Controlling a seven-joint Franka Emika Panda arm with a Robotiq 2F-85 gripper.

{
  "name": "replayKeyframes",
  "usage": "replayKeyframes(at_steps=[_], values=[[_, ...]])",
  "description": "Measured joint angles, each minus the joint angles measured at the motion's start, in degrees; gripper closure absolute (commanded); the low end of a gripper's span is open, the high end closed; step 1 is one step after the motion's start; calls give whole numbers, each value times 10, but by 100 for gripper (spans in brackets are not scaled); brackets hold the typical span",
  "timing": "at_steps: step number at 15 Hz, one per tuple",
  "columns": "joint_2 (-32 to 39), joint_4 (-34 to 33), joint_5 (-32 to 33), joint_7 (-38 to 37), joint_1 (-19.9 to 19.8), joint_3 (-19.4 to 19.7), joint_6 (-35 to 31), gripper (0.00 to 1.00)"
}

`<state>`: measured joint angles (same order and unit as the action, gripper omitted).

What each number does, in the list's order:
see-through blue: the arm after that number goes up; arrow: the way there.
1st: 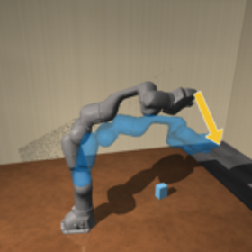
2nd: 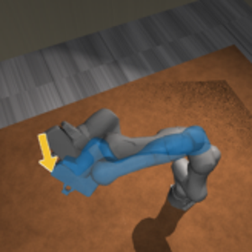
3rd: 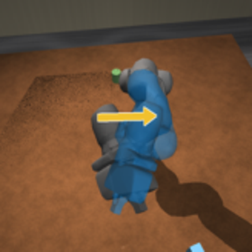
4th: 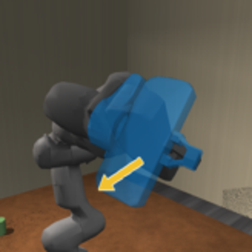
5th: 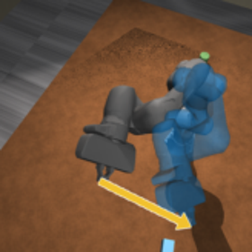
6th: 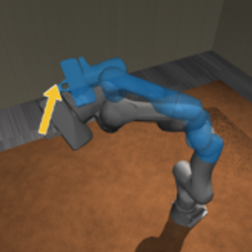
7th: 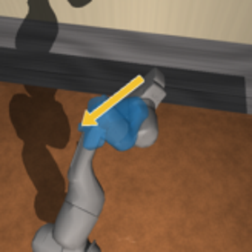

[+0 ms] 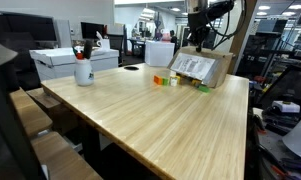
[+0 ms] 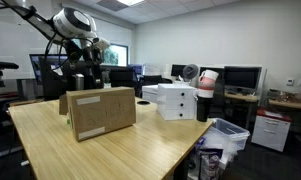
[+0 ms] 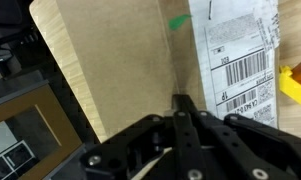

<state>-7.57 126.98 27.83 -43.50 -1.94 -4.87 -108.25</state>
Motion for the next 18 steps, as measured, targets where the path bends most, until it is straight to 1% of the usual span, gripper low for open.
replayKeyframes(at_steps=[3, 6, 10, 16, 17, 18], values=[[5, -7, -26, 33, 7, 0, 11, 96], [12, -4, -49, 48, 22, -1, 23, 96], [42, 18, -71, 49, 36, -2, 31, 96], [83, 26, -77, 49, 38, -1, 31, 96], [86, 26, -77, 49, 38, -1, 31, 91], [89, 26, -77, 49, 38, -1, 31, 71]])
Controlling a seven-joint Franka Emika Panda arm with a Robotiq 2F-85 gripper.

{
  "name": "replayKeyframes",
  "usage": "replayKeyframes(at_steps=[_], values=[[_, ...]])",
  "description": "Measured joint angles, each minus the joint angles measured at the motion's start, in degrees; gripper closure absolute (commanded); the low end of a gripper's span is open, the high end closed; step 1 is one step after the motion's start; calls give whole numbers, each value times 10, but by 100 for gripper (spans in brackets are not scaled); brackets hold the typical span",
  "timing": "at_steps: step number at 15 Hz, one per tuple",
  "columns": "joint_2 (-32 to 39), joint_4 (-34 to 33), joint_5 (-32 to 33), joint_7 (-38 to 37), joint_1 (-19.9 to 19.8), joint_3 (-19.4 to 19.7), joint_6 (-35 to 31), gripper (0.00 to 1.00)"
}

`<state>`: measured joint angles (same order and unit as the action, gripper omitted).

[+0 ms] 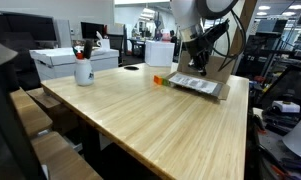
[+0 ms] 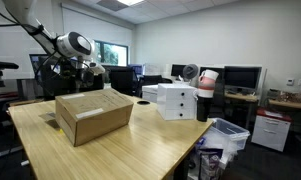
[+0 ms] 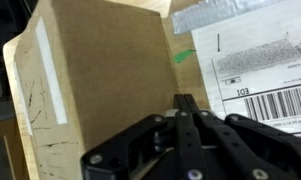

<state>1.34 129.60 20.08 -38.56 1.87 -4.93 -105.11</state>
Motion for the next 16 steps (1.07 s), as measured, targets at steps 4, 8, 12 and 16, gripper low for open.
replayKeyframes(at_steps=[4, 8, 12, 16], values=[[2, -1, -1, 0, 3, 0, 0, 50], [-9, -6, -1, 0, 12, 0, 0, 29], [-38, -5, -1, 0, 15, 0, 0, 5], [-77, 18, -3, 1, 14, 0, -5, 0]])
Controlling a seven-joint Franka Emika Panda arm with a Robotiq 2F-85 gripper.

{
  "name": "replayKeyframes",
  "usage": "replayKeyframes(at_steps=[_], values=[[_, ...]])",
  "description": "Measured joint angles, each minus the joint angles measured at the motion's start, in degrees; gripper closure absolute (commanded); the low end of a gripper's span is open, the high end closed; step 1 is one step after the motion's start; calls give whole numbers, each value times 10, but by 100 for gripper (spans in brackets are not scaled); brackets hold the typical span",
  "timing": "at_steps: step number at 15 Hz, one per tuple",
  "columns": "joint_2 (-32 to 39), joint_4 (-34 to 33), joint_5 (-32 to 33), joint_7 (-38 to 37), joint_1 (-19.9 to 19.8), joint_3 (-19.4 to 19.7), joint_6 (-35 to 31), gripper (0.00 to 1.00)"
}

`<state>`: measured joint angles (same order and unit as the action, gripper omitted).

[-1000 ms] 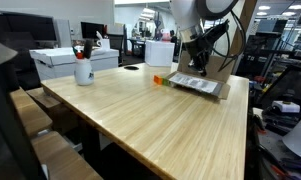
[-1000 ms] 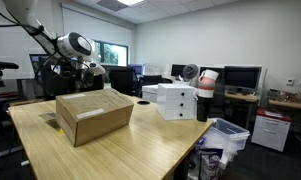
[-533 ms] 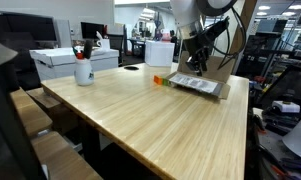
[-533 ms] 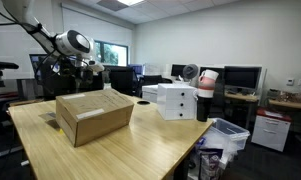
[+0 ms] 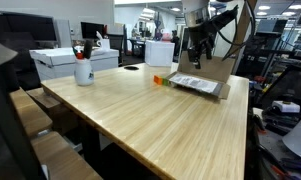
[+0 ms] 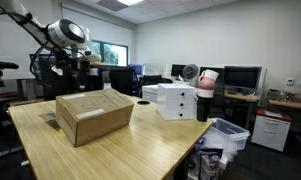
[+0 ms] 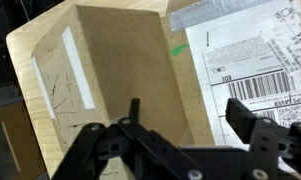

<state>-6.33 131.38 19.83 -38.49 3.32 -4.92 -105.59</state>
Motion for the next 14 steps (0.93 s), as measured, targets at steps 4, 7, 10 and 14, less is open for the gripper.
replayKeyframes(at_steps=[4, 7, 10, 14], values=[[-39, 44, -6, -3, 5, -10, -31, 0], [-66, 81, -25, -3, 14, -24, -50, 0], [-86, 106, -41, -3, 22, -36, -60, 0], [-108, 145, -52, -18, 30, -58, -98, 0]])
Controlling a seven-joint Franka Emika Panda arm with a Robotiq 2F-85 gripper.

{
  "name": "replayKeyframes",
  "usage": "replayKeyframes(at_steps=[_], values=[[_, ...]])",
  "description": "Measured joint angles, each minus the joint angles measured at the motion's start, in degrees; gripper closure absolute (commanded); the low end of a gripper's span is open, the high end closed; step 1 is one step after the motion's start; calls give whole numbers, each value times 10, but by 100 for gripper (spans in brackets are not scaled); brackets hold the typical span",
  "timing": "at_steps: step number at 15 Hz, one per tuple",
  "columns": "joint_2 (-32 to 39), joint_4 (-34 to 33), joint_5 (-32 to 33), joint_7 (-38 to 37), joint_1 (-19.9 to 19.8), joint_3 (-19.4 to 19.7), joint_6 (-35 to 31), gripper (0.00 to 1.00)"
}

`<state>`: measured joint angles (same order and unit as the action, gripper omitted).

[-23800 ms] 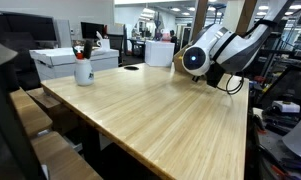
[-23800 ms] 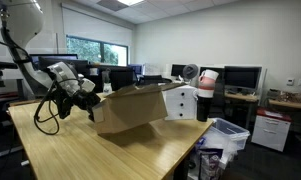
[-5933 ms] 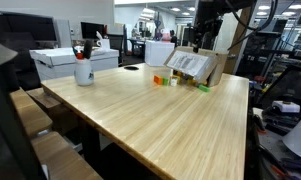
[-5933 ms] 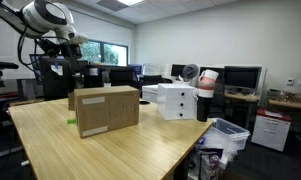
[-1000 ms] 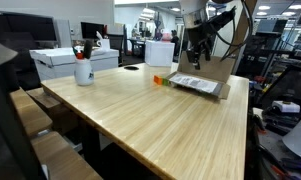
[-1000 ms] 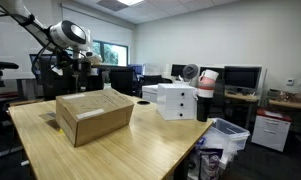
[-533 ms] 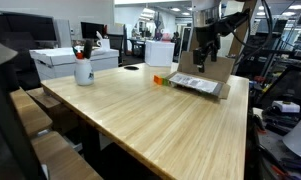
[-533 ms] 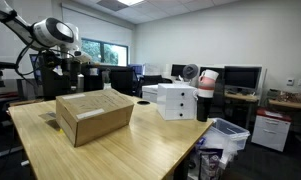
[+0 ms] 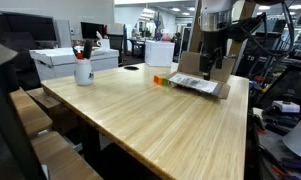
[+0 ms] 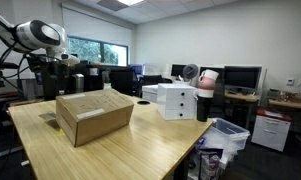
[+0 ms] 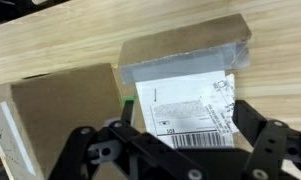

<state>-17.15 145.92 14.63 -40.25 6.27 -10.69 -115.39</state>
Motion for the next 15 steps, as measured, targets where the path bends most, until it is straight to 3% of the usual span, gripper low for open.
replayKeyframes(at_steps=[15], values=[[-14, 73, -7, -47, 7, -46, -105, 0]])
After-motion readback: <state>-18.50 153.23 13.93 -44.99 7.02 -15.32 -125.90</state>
